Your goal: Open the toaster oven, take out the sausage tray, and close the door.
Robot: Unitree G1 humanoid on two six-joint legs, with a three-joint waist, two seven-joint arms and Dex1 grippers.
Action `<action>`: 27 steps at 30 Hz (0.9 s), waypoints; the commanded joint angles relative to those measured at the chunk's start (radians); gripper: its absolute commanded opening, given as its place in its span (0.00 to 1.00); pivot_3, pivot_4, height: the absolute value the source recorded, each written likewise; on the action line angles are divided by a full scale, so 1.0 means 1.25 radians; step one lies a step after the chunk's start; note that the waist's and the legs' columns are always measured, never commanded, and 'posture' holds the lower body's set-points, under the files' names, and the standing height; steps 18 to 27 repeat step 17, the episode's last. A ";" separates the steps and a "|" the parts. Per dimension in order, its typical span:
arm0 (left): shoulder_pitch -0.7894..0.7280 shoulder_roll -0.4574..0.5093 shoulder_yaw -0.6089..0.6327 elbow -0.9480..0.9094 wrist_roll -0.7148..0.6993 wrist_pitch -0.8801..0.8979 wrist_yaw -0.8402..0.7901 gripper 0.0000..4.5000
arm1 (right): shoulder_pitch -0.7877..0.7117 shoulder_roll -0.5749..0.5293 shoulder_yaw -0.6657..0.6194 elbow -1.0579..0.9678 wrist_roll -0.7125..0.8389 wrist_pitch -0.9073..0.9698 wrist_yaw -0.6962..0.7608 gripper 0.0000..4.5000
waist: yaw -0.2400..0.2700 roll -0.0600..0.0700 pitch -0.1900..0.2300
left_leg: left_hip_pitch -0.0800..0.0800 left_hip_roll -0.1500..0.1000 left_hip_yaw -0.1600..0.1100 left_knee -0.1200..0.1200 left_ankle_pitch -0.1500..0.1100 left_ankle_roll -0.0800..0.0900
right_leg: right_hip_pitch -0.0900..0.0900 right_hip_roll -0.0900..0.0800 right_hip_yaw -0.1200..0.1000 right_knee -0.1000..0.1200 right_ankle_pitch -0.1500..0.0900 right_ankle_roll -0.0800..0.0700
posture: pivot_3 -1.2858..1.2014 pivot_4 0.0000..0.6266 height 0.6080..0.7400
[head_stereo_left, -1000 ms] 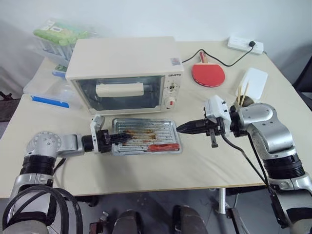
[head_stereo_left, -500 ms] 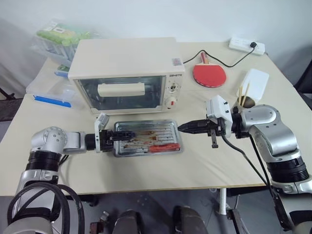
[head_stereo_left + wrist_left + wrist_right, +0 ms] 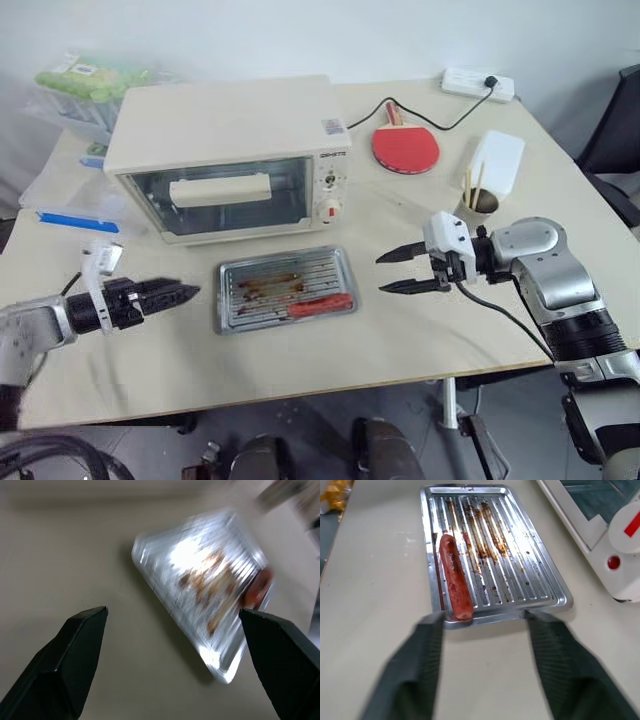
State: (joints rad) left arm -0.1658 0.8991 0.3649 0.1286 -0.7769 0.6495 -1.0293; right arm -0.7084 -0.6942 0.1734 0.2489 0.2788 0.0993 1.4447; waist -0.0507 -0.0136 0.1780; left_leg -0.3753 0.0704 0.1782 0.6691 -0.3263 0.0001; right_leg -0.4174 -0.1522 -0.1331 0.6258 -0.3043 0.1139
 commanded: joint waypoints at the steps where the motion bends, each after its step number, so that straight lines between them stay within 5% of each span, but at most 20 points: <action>1: 0.073 0.019 0.042 -0.029 0.113 -0.222 -0.077 1.00 | -0.024 -0.007 -0.025 0.058 0.010 -0.063 0.054 0.83 | 0.000 0.000 0.000 | 0.000 0.000 0.001 0.000 0.000 0.000 | 0.000 0.000 0.000 0.000 0.000 0.000 | 0.52 0.24 1.00; 4: 0.156 0.049 0.035 0.003 0.210 -0.381 -0.151 1.00 | -0.048 -0.017 -0.016 0.141 -0.028 -0.086 0.053 0.99 | -0.001 0.000 0.000 | 0.000 0.000 0.001 0.000 0.000 0.000 | 0.000 0.000 0.000 0.000 0.000 0.000 | 0.52 0.24 1.00; 12: 0.184 0.063 0.060 0.132 0.236 -0.476 -0.238 1.00 | -0.033 -0.010 -0.088 0.238 -0.033 -0.055 -0.058 0.99 | -0.002 0.000 0.000 | 0.000 0.001 0.003 -0.001 -0.001 0.001 | -0.001 0.000 0.001 0.000 0.000 0.000 | 0.52 0.24 1.00; 17: 0.207 0.025 0.076 0.085 0.220 -0.441 -0.200 1.00 | 0.078 0.002 -0.145 0.104 0.008 0.052 -0.154 0.99 | -0.001 0.000 0.000 | 0.000 0.002 0.003 -0.001 -0.002 0.000 | -0.002 0.000 0.000 0.001 0.000 0.000 | 0.52 0.24 1.00; 27: 0.207 0.025 0.076 0.085 0.220 -0.441 -0.200 1.00 | 0.078 0.002 -0.145 0.104 0.008 0.052 -0.154 0.99 | -0.001 0.000 0.000 | 0.000 0.002 0.003 -0.001 -0.002 0.000 | -0.002 0.000 0.000 0.001 0.000 0.000 | 0.52 0.24 1.00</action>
